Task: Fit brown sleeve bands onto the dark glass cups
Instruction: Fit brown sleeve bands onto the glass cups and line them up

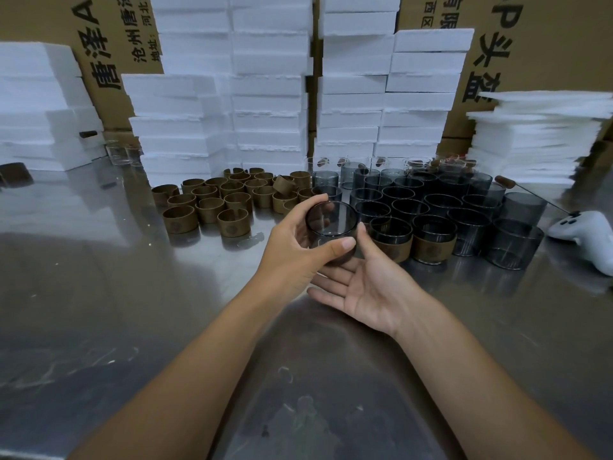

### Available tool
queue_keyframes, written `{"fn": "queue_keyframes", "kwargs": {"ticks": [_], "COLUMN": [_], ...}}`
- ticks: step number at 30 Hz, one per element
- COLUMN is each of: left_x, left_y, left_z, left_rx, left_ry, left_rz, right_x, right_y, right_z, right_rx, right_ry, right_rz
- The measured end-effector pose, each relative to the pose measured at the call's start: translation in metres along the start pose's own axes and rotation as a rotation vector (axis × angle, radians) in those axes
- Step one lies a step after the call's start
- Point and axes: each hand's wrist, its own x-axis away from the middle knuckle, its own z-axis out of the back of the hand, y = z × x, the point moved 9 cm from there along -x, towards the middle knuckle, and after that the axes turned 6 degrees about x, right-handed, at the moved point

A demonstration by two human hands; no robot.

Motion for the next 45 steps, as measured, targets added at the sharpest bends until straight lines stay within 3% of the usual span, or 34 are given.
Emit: {"fn": "queue_keyframes", "kwargs": {"ticks": [14, 25, 36, 45], "left_x": [-0.002, 0.004, 0.002, 0.0], "left_y": [-0.003, 0.002, 0.003, 0.0], "left_z": [-0.006, -0.005, -0.006, -0.005], "left_rx": [-0.014, 0.069, 0.097, 0.068], "left_ry": [-0.041, -0.005, -0.031, -0.048], "left_rz": [-0.025, 0.047, 0.044, 0.034], "right_x": [0.002, 0.005, 0.004, 0.003], "right_y": [-0.018, -0.025, -0.014, -0.002], "right_z": [0.012, -0.002, -0.015, -0.006], "right_rx": [-0.149, -0.092, -0.041, 0.031], "right_ry": [0.133, 0.006, -0.133, -0.058], "right_rz": [0.154, 0.227, 0.142, 0.007]}}
